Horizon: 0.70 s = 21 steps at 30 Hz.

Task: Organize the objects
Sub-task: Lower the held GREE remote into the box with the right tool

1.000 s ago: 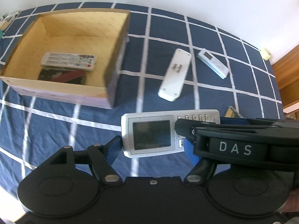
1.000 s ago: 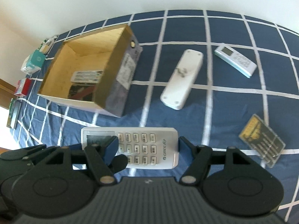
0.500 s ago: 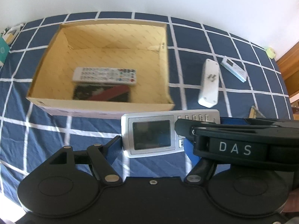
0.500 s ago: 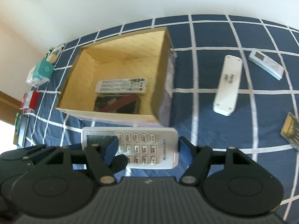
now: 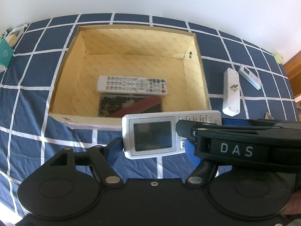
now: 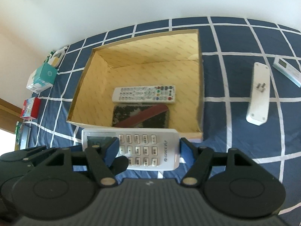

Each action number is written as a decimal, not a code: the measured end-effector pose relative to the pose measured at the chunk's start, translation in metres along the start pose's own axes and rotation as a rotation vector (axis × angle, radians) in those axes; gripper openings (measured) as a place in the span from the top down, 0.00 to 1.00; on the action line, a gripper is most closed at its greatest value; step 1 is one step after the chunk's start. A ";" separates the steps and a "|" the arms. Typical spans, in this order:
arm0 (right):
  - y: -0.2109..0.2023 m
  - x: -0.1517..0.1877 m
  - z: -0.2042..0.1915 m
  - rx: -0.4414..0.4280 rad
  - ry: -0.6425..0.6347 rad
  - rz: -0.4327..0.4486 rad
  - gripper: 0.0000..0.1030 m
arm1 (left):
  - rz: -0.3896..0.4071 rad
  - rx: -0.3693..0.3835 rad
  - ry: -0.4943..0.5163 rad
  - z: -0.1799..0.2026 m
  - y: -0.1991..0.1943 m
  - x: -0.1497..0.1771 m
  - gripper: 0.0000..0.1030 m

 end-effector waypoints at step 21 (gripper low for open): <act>0.106 -0.090 -0.023 0.014 0.004 -0.097 0.32 | -0.092 0.007 -0.032 -0.067 0.081 -0.089 0.32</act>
Point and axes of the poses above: each gripper's, at about its wrist camera, not at the fingertips, and y roughly the way its jaws point, z to its right, x to its underside, the point moved 4 cm from there along y, roughly the way its jaws point
